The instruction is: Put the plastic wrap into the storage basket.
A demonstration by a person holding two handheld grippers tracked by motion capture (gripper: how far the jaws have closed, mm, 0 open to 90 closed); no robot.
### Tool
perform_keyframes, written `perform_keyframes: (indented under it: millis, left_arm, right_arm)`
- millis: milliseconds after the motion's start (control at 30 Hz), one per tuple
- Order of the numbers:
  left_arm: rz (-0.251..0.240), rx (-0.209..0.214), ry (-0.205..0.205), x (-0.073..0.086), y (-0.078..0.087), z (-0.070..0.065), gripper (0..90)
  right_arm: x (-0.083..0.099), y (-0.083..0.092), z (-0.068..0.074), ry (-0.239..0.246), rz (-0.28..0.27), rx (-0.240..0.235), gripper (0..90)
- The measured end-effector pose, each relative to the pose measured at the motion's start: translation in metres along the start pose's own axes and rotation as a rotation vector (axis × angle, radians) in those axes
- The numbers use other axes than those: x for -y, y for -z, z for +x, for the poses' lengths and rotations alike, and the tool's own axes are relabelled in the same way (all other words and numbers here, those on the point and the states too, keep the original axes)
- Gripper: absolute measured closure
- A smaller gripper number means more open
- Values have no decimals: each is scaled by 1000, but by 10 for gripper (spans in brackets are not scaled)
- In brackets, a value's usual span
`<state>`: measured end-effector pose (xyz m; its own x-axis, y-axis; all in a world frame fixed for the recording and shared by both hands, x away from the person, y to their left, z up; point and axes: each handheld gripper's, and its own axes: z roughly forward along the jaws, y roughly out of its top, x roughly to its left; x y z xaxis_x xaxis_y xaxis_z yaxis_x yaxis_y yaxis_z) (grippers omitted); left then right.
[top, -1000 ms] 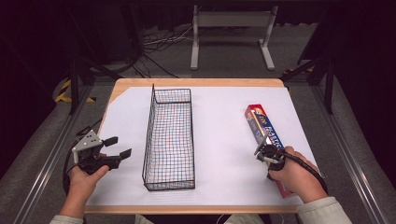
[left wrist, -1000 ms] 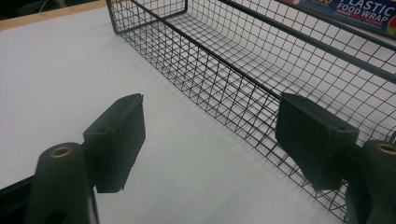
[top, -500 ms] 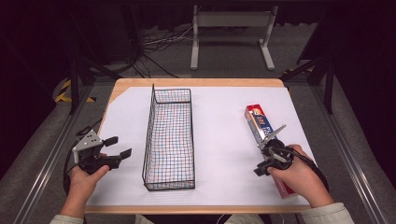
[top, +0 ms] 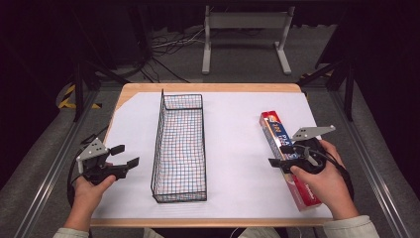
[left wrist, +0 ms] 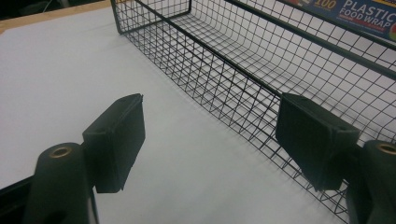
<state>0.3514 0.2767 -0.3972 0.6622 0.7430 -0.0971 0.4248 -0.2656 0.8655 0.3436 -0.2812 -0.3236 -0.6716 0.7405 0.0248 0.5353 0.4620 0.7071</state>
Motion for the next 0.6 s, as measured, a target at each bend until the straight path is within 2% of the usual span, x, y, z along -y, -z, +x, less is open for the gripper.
perform_keyframes:
  millis: [167,233,267,367,400,433,467,500,567,600]
  left_arm:
    - [-9,-8,10,0,1,1,245]
    - [-13,-4,17,0,2,2,243]
    - [-15,-4,21,0,2,2,242]
    - [-23,-10,24,0,3,3,239]
    - [-23,-10,24,0,3,3,236]
    - [-22,-11,28,1,3,3,236]
    - [-23,-12,32,1,3,3,236]
    - [-26,-16,31,1,3,3,236]
    - [-21,-17,25,1,2,3,235]
    - [-21,-17,25,1,2,3,236]
  right_arm:
    - [0,8,-6,-27,-93,53,388]
    - [2,10,-9,-69,-98,62,416]
    - [3,12,-12,-92,-123,92,417]
    - [5,15,-18,-133,-176,114,410]
    - [5,15,-18,-133,-176,114,410]
    - [5,17,-22,-159,-191,142,383]
    - [5,17,-22,-159,-191,142,383]
    - [5,16,-24,-184,-183,149,374]
    - [3,14,-27,-173,-170,183,363]
    - [3,14,-27,-173,-170,183,363]
